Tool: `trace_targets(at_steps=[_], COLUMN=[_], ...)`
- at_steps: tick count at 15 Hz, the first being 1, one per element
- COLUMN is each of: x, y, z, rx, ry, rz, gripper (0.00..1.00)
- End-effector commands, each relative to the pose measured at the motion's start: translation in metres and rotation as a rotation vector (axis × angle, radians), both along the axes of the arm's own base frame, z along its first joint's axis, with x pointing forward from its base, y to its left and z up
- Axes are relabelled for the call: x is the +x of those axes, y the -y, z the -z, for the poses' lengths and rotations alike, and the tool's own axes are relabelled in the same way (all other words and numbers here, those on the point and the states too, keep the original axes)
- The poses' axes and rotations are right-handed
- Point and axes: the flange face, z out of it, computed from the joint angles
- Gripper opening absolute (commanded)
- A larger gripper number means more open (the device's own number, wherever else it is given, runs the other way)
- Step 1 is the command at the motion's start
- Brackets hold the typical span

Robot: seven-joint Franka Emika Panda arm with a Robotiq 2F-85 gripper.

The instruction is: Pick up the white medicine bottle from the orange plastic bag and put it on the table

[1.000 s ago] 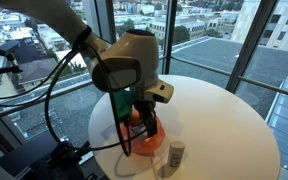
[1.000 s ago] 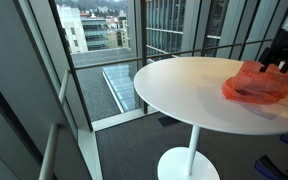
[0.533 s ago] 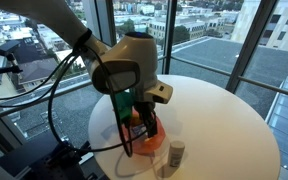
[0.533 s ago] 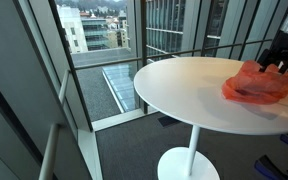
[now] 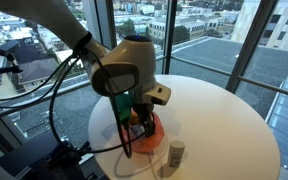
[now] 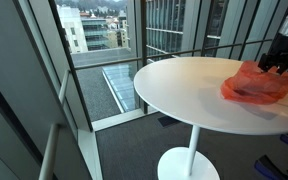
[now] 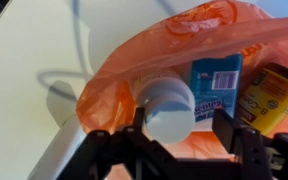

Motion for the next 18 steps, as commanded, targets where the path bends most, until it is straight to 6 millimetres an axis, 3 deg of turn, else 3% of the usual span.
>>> trace_targets(at_steps=[1, 4, 14, 18], x=[0.001, 0.001, 0.003, 0.001], y=[0.000, -0.001, -0.021, -0.018], z=[-0.005, -0.016, -0.076, -0.107], rx=[-0.012, -0.009, 0.016, 0.004], ry=[0.011, 0.025, 0.054, 0.057], rz=[-0.017, -0.019, -0.047, -0.041], gripper=[0.42, 0.21, 0.21, 0.21])
